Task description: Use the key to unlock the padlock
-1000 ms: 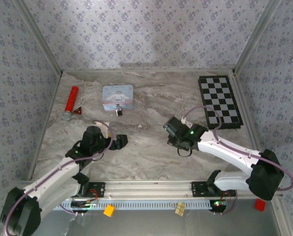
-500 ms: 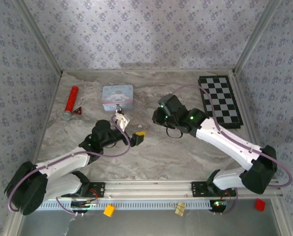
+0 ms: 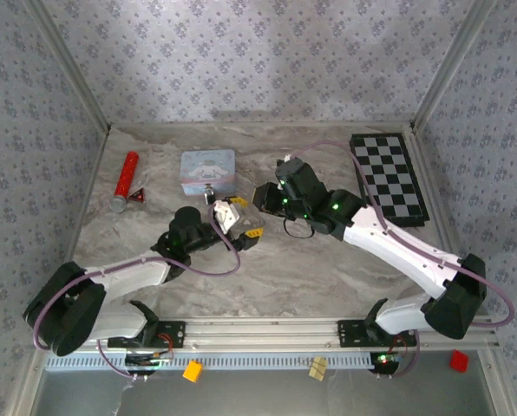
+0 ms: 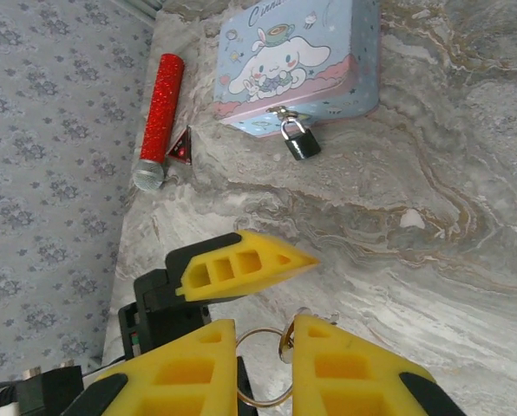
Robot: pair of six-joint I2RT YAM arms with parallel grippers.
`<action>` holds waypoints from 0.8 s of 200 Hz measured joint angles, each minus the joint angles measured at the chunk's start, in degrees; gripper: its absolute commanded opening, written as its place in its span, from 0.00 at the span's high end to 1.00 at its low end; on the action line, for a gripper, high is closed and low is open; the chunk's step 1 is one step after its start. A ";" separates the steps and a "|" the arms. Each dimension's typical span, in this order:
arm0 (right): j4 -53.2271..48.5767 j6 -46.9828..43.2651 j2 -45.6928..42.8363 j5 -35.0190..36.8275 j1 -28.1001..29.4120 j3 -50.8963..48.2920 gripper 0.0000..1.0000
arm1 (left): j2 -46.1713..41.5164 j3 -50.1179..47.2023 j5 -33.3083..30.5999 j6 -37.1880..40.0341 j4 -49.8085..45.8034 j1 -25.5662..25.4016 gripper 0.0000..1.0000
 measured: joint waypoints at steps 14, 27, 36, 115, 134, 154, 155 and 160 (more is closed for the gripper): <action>0.52 0.04 0.00 -0.46 0.00 -0.04 0.84 | 1.09 0.13 -0.22 -0.07 1.70 0.00 0.25; 1.29 0.17 0.00 -1.03 0.00 -0.26 0.84 | 1.88 0.37 -0.61 -0.15 2.84 0.00 0.31; 1.79 0.20 -0.02 -1.44 0.00 -0.50 0.84 | 2.47 0.92 -0.87 -0.39 3.17 0.00 0.33; 3.37 0.44 -0.02 -2.34 0.00 -3.08 0.84 | 4.44 3.43 -2.62 -1.77 6.45 0.00 0.45; 3.43 0.66 -0.02 -2.32 0.00 -3.39 0.84 | 4.44 3.43 -2.80 -2.10 6.71 0.00 0.53; 3.76 0.83 -0.02 -2.29 0.00 -3.39 0.84 | 4.44 3.50 -2.69 -2.01 6.49 0.00 0.58; 3.80 0.83 -0.02 -2.29 0.00 -3.39 0.84 | 4.44 3.50 -2.69 -2.03 6.45 0.00 0.58; 3.89 0.85 -0.02 -2.29 0.00 -3.39 0.84 | 4.44 3.56 -2.71 -1.97 6.29 0.00 0.58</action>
